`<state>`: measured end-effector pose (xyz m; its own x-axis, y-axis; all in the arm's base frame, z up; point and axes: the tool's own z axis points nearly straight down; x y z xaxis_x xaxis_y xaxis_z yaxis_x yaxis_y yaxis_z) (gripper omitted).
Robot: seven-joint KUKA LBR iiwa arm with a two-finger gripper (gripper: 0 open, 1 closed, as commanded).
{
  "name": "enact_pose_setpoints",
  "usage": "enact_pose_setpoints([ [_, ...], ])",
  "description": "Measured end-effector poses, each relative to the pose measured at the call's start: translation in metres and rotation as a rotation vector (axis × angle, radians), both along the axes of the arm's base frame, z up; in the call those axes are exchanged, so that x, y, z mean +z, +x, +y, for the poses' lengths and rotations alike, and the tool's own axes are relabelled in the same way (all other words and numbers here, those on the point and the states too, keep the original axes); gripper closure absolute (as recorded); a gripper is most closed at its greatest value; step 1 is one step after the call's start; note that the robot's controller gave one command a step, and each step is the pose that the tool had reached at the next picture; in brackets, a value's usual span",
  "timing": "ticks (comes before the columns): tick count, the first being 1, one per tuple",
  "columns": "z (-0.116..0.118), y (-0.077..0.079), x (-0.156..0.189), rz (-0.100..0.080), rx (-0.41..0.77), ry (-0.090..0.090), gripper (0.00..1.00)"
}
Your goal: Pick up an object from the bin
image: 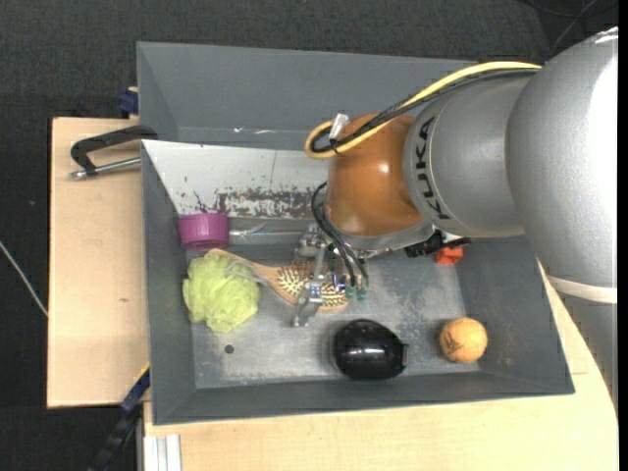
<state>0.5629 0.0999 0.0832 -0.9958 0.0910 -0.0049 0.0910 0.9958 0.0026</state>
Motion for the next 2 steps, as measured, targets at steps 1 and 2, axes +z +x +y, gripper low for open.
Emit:
enact_pose_setpoints([
  [1, 0.0414, 0.0054, -0.0098, -0.001, -0.375, 0.002, 1.0],
  [2, 0.0414, 0.0054, -0.0098, -0.001, -0.375, 0.002, 1.0],
])
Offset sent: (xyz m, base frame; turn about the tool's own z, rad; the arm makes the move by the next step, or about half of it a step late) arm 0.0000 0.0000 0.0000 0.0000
